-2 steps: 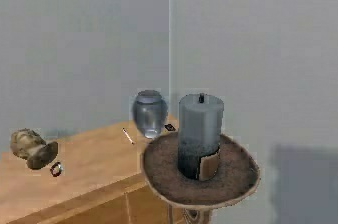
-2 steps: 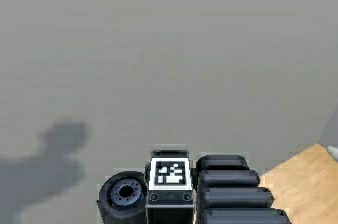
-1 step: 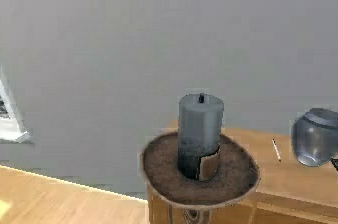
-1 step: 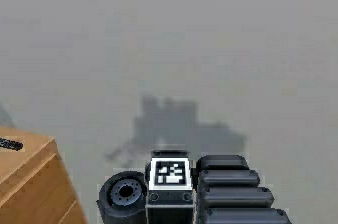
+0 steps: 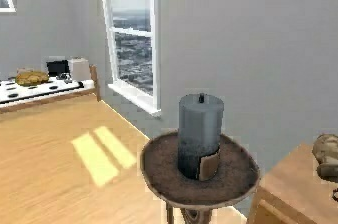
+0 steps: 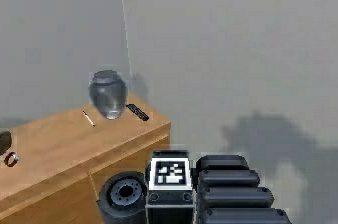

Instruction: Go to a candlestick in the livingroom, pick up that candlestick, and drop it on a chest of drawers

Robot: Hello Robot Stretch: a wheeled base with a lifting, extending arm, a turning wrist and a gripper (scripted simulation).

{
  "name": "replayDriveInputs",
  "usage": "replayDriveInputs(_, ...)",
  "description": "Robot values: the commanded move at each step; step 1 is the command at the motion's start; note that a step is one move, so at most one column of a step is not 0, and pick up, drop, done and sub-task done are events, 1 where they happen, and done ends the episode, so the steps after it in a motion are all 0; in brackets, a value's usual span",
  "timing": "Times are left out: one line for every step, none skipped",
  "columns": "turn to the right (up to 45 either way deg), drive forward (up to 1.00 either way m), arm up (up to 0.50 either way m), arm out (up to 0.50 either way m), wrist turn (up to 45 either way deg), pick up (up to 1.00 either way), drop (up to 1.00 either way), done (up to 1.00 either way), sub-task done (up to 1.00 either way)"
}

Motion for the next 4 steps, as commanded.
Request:
replayDriveInputs(45.0,0.00,0.00,0.00,0.0,0.00,0.00,0.00,0.00)
replayDriveInputs(45.0,0.00,0.00,0.00,0.0,0.00,0.00,0.00,0.00)
replayDriveInputs(21.0,0.00,0.00,0.00,0.0,0.00,0.00,0.00,0.00)
replayDriveInputs(-45.0,0.00,0.00,0.00,0.0,0.00,0.00,0.00,0.00)
